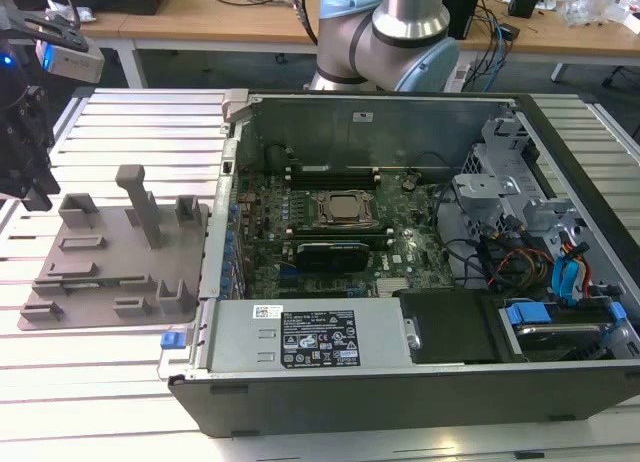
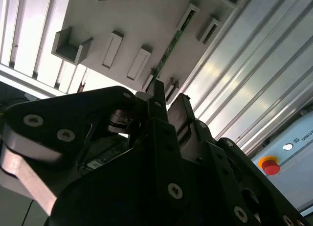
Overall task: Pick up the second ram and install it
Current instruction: 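Pick up the second ram and move it above second insertion slot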
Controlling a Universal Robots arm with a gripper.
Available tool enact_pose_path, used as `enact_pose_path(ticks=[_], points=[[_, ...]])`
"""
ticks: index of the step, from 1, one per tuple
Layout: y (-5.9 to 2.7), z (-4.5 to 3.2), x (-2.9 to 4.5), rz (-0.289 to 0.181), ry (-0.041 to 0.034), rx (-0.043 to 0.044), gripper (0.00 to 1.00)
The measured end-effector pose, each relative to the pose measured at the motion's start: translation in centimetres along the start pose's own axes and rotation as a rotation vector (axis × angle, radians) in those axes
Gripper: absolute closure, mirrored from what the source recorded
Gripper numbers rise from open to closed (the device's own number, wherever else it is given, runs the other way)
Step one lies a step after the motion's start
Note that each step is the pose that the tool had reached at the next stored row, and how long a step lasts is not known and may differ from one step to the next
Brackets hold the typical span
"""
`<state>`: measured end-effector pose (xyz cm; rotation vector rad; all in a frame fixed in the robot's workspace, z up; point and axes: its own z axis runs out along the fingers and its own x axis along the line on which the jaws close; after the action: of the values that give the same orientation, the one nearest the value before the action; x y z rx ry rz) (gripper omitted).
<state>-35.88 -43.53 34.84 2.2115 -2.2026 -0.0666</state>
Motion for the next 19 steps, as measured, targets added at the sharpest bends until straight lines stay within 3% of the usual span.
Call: enact_pose_path(ticks=[14, 19], points=[[-0.09, 1.97, 0.03, 0.000, 0.0000, 0.0000, 0.70], [-0.14, 3.13, 0.05, 0.000, 0.0000, 0.0000, 0.70]])
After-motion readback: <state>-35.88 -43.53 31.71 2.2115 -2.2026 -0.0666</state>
